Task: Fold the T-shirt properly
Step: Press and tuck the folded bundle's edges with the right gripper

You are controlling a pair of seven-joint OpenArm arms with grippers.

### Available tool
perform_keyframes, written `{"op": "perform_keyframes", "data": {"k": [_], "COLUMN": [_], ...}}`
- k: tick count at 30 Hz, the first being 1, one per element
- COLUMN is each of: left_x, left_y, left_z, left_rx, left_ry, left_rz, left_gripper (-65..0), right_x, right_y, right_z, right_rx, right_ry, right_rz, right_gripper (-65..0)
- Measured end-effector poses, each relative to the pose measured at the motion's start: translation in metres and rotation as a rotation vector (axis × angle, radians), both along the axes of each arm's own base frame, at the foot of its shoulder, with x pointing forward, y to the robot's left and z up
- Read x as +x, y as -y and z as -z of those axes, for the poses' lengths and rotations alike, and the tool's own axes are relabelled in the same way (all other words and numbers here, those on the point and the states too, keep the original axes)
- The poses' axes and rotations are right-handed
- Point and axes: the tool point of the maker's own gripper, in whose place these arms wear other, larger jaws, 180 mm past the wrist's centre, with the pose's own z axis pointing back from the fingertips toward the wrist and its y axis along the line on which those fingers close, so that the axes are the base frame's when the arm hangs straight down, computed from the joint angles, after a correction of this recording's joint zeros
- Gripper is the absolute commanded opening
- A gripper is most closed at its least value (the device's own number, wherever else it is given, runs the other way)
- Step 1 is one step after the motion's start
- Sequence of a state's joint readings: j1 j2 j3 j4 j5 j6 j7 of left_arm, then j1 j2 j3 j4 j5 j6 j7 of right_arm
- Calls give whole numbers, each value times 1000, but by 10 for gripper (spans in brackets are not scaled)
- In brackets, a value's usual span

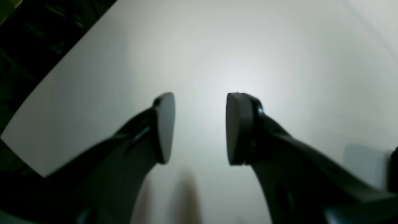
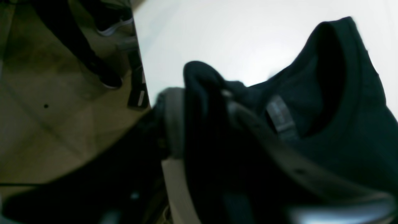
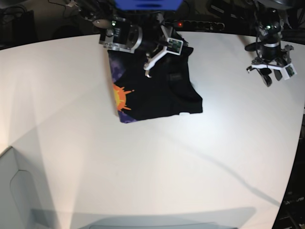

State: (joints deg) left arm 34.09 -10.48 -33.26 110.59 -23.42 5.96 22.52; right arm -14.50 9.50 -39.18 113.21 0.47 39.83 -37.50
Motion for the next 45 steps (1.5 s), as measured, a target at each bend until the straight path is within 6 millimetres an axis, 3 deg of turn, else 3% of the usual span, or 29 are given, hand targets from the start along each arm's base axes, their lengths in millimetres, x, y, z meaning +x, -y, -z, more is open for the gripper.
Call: {"op": "perform_keyframes", "data": {"k": [5, 10, 17, 19, 22, 27, 36, 42, 45], "left_x": [1, 0, 2, -1, -6, -6, -2, -1, -1], "left_y": [1, 1, 4, -5, -19, -27, -27, -27, -27], "left_z": [-2, -1, -7, -12, -19, -25, -28, -28, -29], "left_rx": [2, 0, 2, 14, 45, 57, 56, 56, 56], "left_ry": [5, 1, 14, 22, 29, 45, 62, 63, 65], "left_rz": [3, 3, 8, -14, -47, -69, -70, -70, -70], "left_gripper": [-381, -314, -308, -308, -308, -308, -308, -308, -308], "right_x": [-1, 2, 3, 11, 41, 79, 81, 126, 125], "right_y": [6, 13, 14, 19, 44, 68, 67, 92, 94], "right_z": [2, -4, -2, -3, -1, -10, -12, -26, -13], "right_rx": [-10, -14, -22, -32, -89, -109, -100, -110, -118], "right_ry": [6, 37, 38, 63, 114, 173, 172, 243, 200], "right_rz": [-7, -11, -12, -16, 46, 147, 151, 263, 278], "right_gripper": [-286, -284, -284, -284, -284, -284, -284, -284, -284]}}
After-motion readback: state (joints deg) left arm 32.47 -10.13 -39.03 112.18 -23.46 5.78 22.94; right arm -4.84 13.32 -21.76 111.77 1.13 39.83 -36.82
